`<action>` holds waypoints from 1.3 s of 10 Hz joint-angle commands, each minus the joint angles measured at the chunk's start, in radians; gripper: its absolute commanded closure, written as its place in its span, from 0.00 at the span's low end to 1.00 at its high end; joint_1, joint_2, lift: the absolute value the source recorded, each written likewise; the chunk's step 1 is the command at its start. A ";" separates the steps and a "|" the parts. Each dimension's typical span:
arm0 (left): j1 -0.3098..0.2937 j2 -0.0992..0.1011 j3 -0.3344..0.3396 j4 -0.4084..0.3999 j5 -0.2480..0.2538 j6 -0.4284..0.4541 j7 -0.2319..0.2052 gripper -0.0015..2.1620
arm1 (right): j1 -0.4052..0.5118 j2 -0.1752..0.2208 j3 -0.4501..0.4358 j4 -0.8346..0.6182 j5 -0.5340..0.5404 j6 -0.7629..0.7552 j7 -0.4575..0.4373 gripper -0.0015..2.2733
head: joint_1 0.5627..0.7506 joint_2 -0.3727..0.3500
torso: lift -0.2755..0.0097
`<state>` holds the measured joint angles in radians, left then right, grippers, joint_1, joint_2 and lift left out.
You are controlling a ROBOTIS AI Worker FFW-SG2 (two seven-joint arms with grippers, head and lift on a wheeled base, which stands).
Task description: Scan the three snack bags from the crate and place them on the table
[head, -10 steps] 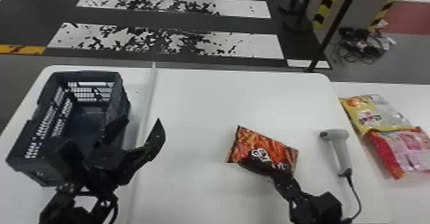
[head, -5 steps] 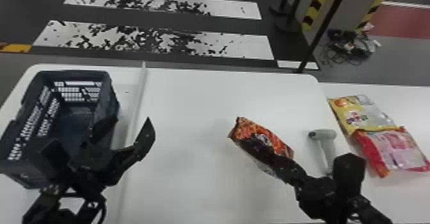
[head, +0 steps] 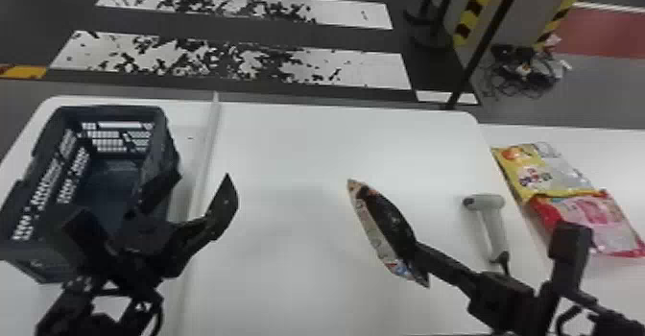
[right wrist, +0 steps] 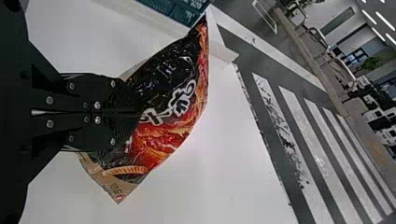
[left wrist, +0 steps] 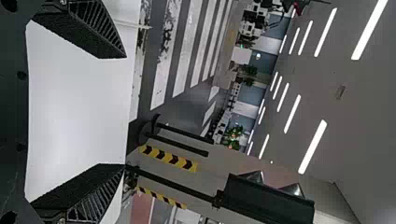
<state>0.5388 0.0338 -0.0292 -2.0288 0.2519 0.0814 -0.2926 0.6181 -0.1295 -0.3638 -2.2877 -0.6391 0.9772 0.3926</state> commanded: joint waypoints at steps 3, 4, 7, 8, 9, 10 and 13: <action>0.001 0.001 -0.038 -0.021 -0.030 0.022 0.004 0.02 | -0.095 0.056 -0.182 0.100 -0.367 0.295 0.006 0.99 | 0.70 0.36 | 0.75; -0.002 0.001 -0.044 -0.019 -0.033 0.028 0.006 0.02 | -0.126 0.060 -0.208 0.165 -0.432 0.344 -0.018 0.99 | 0.70 0.36 | 0.75; 0.012 0.003 -0.052 -0.030 -0.039 0.028 0.007 0.02 | -0.193 0.071 -0.239 0.332 -0.510 0.338 -0.120 0.99 | 0.70 0.31 | 0.75; 0.018 0.006 -0.052 -0.039 -0.040 0.031 0.007 0.02 | -0.225 0.070 -0.248 0.398 -0.510 0.338 -0.146 0.99 | 0.70 0.30 | 0.75; 0.027 0.008 -0.051 -0.048 -0.042 0.031 0.010 0.02 | -0.242 0.070 -0.251 0.442 -0.488 0.298 -0.161 0.99 | 0.70 0.28 | 0.75; 0.032 0.008 -0.051 -0.057 -0.054 0.038 0.013 0.02 | -0.265 0.070 -0.262 0.476 -0.465 0.280 -0.173 0.99 | 0.70 0.26 | 0.75; 0.035 0.008 -0.052 -0.060 -0.066 0.053 0.015 0.02 | -0.310 0.048 -0.294 0.484 -0.363 0.280 -0.193 0.21 | 0.70 0.19 | 0.75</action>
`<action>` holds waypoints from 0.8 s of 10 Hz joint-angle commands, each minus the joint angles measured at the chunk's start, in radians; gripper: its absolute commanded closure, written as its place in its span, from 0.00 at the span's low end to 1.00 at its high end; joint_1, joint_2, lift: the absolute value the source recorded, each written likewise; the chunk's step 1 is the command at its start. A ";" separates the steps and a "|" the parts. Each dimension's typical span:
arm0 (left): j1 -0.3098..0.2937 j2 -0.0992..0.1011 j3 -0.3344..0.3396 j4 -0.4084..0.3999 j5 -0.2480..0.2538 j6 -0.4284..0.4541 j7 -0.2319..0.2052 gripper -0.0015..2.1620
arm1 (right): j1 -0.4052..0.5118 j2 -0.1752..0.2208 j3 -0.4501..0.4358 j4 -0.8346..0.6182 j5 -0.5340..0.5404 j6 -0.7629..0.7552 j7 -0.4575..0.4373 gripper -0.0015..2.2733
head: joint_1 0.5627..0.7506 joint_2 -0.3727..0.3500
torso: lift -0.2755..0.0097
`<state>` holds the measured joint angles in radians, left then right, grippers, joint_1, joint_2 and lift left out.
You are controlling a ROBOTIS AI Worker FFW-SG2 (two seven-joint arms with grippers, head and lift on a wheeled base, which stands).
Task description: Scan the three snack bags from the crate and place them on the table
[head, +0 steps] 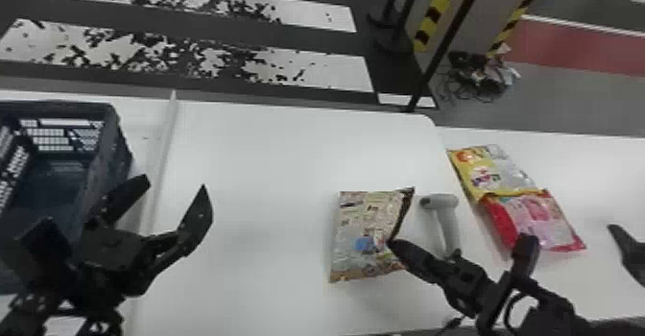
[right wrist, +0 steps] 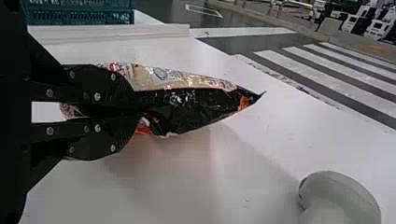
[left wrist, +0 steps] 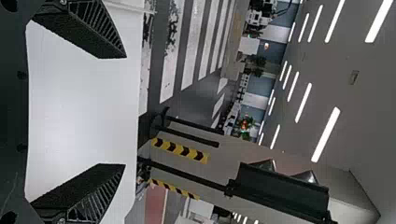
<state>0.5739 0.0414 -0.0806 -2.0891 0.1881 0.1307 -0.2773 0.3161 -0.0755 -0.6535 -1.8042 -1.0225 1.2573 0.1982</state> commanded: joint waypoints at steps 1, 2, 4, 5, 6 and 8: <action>0.000 0.000 -0.004 0.000 -0.009 0.007 0.003 0.02 | -0.020 -0.006 -0.006 0.005 0.062 0.000 0.017 0.16 | 0.70 0.17 | 0.75; 0.000 0.000 -0.011 0.000 -0.018 0.007 0.006 0.02 | -0.040 -0.009 -0.009 0.016 0.111 0.000 0.049 0.06 | 0.70 0.15 | 0.75; 0.001 0.000 -0.021 0.000 -0.026 0.007 0.015 0.02 | -0.045 -0.020 -0.009 0.016 0.180 -0.028 0.095 0.04 | 0.70 0.12 | 0.75; 0.003 0.000 -0.022 0.001 -0.029 0.007 0.015 0.02 | -0.037 -0.029 -0.009 0.014 0.191 -0.058 0.112 0.04 | 0.70 0.11 | 0.75; 0.004 0.000 -0.025 0.001 -0.030 0.007 0.017 0.02 | -0.025 -0.033 -0.009 0.000 0.211 -0.089 0.132 0.04 | 0.70 0.09 | 0.75; 0.003 -0.002 -0.041 0.006 -0.052 0.007 0.020 0.02 | 0.038 -0.032 -0.009 -0.112 0.214 -0.114 0.171 0.05 | 0.70 0.05 | 0.75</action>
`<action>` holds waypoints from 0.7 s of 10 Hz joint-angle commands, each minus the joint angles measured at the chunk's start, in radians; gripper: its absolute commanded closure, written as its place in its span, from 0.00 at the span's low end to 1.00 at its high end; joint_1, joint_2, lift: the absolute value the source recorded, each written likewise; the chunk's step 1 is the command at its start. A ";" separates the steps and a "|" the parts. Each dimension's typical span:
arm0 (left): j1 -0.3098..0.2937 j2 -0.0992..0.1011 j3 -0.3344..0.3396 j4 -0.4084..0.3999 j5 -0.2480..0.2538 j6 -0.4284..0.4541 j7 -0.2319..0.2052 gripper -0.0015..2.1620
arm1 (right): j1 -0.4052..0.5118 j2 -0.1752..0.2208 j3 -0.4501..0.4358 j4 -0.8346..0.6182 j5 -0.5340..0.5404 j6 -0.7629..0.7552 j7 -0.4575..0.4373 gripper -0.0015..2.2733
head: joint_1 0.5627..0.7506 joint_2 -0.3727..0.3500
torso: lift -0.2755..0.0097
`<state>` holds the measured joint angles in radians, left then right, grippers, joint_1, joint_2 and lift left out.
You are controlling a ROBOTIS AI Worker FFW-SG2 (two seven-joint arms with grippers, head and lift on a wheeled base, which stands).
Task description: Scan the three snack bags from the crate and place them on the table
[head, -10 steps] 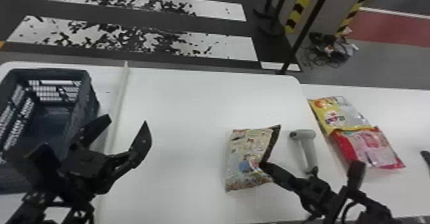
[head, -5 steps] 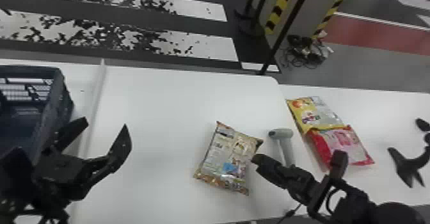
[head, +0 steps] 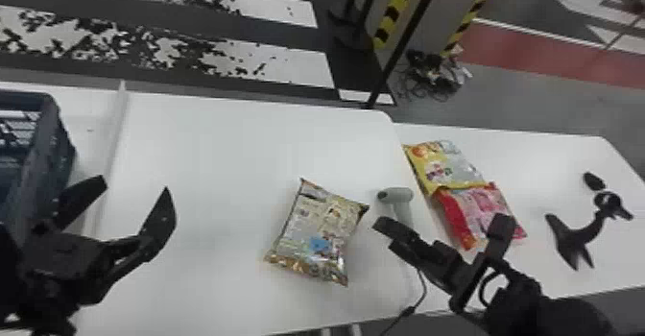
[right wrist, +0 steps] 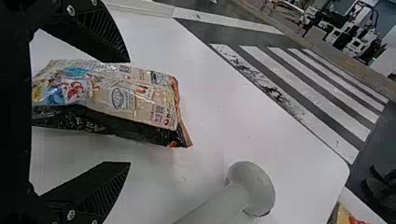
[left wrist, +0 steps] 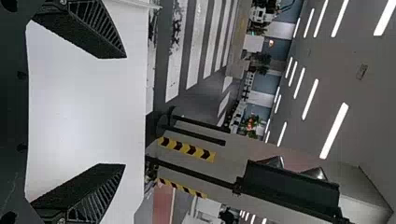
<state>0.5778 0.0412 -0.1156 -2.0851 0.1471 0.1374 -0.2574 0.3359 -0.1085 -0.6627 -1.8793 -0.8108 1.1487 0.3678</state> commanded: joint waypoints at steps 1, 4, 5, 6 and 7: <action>-0.001 0.000 -0.019 0.007 -0.020 -0.003 0.009 0.02 | 0.034 0.000 0.000 -0.084 0.005 -0.002 0.017 0.06 | 0.70 0.04 | 0.75; 0.001 0.000 -0.027 0.008 -0.020 -0.003 0.017 0.02 | 0.121 0.003 0.086 -0.307 0.130 -0.069 0.056 0.15 | 0.70 0.04 | 0.75; -0.001 0.000 -0.038 0.008 -0.027 -0.003 0.021 0.02 | 0.144 0.009 0.123 -0.351 0.147 -0.088 0.066 0.23 | 0.70 0.06 | 0.75; -0.001 0.000 -0.046 0.008 -0.037 -0.003 0.026 0.02 | 0.158 0.010 0.158 -0.368 0.154 -0.115 0.088 0.34 | 0.70 0.08 | 0.75; -0.001 0.000 -0.047 0.013 -0.040 -0.003 0.026 0.02 | 0.173 0.010 0.212 -0.379 0.173 -0.122 0.097 0.57 | 0.70 0.12 | 0.75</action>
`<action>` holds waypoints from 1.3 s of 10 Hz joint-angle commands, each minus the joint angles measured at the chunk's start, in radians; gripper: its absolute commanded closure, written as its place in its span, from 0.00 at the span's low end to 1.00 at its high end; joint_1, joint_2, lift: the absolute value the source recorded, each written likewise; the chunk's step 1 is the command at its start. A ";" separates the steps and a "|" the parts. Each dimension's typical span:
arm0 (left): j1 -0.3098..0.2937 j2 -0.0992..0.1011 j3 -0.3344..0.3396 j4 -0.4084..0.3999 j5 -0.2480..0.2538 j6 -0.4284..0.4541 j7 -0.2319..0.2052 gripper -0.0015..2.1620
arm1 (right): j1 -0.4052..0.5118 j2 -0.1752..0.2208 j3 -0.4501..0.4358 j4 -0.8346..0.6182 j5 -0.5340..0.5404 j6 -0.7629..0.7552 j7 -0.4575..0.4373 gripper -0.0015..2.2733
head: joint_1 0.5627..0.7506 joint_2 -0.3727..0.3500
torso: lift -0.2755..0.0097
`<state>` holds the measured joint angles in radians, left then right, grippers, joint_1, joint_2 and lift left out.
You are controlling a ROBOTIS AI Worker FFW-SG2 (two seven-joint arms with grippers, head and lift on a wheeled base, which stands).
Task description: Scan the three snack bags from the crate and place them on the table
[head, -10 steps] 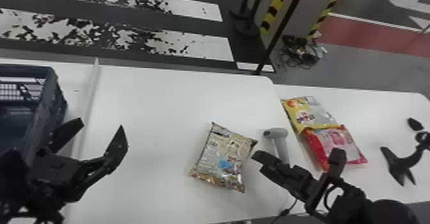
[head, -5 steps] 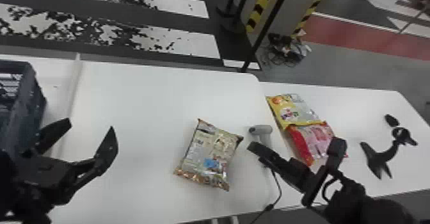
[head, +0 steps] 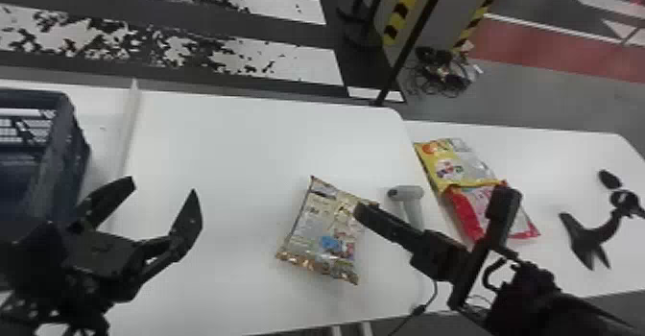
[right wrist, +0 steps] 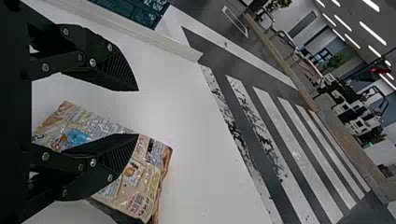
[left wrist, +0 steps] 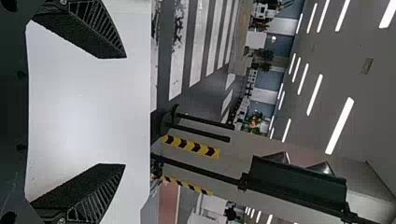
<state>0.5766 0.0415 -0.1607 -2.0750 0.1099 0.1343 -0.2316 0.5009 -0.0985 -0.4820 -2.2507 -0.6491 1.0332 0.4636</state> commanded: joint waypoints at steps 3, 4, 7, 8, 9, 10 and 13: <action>-0.006 0.000 -0.002 0.015 -0.003 0.000 0.000 0.02 | 0.039 0.011 0.214 0.013 0.149 -0.159 0.006 0.89 | 0.70 0.22 | 0.75; -0.009 0.000 -0.002 0.019 -0.003 0.000 0.000 0.02 | 0.039 0.017 0.252 0.052 0.166 -0.212 0.006 0.89 | 0.70 0.26 | 0.75; -0.017 0.000 0.000 0.041 0.001 -0.009 0.000 0.02 | 0.018 0.029 0.365 0.215 0.250 -0.383 0.003 0.89 | 0.70 0.35 | 0.75; -0.018 0.000 0.000 0.044 0.001 -0.012 0.000 0.02 | 0.004 0.031 0.390 0.253 0.276 -0.420 0.000 0.89 | 0.70 0.36 | 0.75; -0.018 0.000 0.000 0.046 0.002 -0.012 0.000 0.02 | -0.012 0.033 0.407 0.283 0.301 -0.436 -0.008 0.89 | 0.70 0.38 | 0.75; -0.020 0.000 -0.002 0.046 0.002 -0.012 0.000 0.02 | -0.028 0.033 0.419 0.307 0.325 -0.445 -0.016 0.89 | 0.70 0.40 | 0.75; -0.017 0.000 -0.005 0.044 0.004 -0.015 -0.002 0.02 | -0.077 0.037 0.473 0.395 0.408 -0.485 -0.060 0.89 | 0.70 0.41 | 0.75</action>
<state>0.5577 0.0414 -0.1655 -2.0296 0.1133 0.1191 -0.2331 0.4324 -0.0619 -0.0191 -1.8732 -0.2555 0.5546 0.4051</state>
